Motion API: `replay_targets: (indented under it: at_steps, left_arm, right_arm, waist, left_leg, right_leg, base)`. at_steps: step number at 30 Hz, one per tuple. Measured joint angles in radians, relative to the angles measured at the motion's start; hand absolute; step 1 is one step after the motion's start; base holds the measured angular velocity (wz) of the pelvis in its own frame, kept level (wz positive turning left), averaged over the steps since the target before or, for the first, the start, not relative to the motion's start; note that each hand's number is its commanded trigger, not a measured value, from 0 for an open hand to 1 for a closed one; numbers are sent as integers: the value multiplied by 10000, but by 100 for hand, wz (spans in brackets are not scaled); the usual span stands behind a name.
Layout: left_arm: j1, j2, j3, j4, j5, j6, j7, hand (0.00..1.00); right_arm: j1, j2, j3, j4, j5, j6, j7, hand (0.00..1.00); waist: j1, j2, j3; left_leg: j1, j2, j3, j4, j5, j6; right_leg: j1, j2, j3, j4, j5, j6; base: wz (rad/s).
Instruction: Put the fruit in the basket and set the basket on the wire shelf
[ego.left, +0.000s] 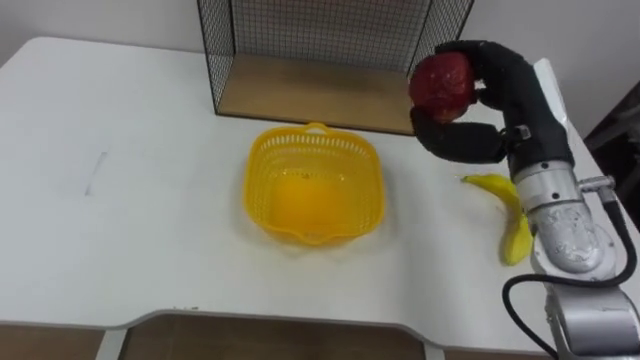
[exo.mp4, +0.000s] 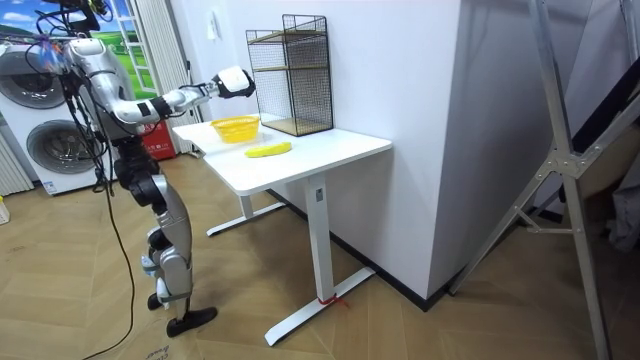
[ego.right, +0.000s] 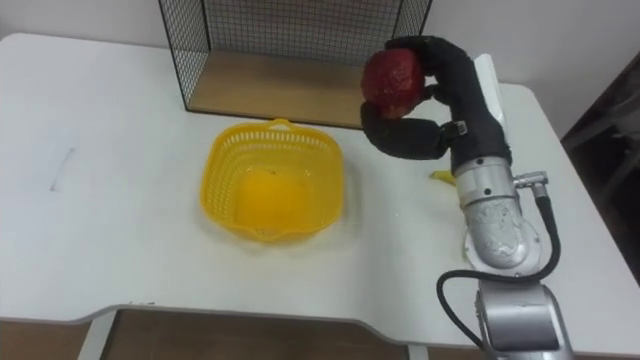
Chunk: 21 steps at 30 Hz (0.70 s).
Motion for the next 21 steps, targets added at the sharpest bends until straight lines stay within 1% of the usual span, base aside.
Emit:
replay_targets:
  at_steps: [2,4,5,8,10,11,12,14,16,19,21]
  left_arm:
    - [-27,29,-58,1,1,6,10,0]
    - [-65,85,-101,91,-3,13,21,0]
    - [-100,115,-148,224,-13,39,39,0]
    - [-274,174,-463,395,-60,136,74,0]
    - [-358,191,-499,552,-60,153,75,0]
    - [-391,195,-529,635,-65,155,74,0]
    - [-415,193,-531,686,-66,150,74,0]
    - [-505,199,-530,784,-58,160,69,0]
    - [-557,197,-528,775,-45,157,51,0]
    - [-669,200,-528,775,-25,157,-28,0]
    - [-775,201,-527,775,-31,157,-36,0]
  right_arm:
    - [0,5,256,-1,-32,80,260,100]
    - [-1,11,428,3,-144,111,434,100]
    - [0,18,551,2,-279,112,474,100]
    - [-1,52,633,4,-407,112,580,100]
    - [-1,73,697,4,-487,112,662,100]
    - [-1,71,777,2,-563,111,693,56]
    - [-1,65,828,2,-665,111,695,0]
    - [0,62,1012,-1,-884,112,830,0]
    - [1,61,1140,1,-1116,124,969,0]
    - [0,68,1371,1,-1207,124,1182,0]
    - [0,70,1394,6,-1287,123,1235,0]
  waist:
    - [20,-67,-12]
    - [144,-91,17]
    - [219,-122,15]
    - [263,-159,37]
    - [288,-165,51]
    - [298,-127,75]
    - [296,-114,79]
    - [292,-60,72]
    - [290,-11,82]
    - [279,64,54]
    - [284,85,61]
  left_leg:
    - [-34,0,-24,11,0,0]
    - [-49,2,-34,13,0,0]
    - [-49,3,-35,13,0,0]
    - [-127,-10,-150,41,-1,1]
    - [-131,-3,-157,42,0,1]
    - [-150,0,-174,53,0,0]
    - [-152,0,-169,54,-1,0]
    - [-230,0,-170,56,0,0]
    - [-235,-1,-170,58,0,0]
    - [-219,-1,-175,56,0,1]
    - [-215,-3,-184,54,0,0]
  right_leg:
    - [-3,-9,-40,-6,0,0]
    - [-3,-7,-51,-17,0,0]
    - [-2,-8,-52,-23,0,0]
    - [-4,-38,-179,-29,1,2]
    - [-11,-30,-186,-30,1,2]
    - [-12,-31,-202,-31,1,2]
    - [-22,-31,-199,-31,1,2]
    - [-107,-33,-203,-20,2,1]
    - [-111,-36,-210,-20,3,-2]
    - [-93,-38,-209,-20,3,-2]
    - [-88,-37,-206,-21,3,-2]
  base:
    - [6]
    - [2]
    - [0]
    - [10]
    - [4]
    - [0]
    - [0]
    - [0]
    - [0]
    - [0]
    - [0]
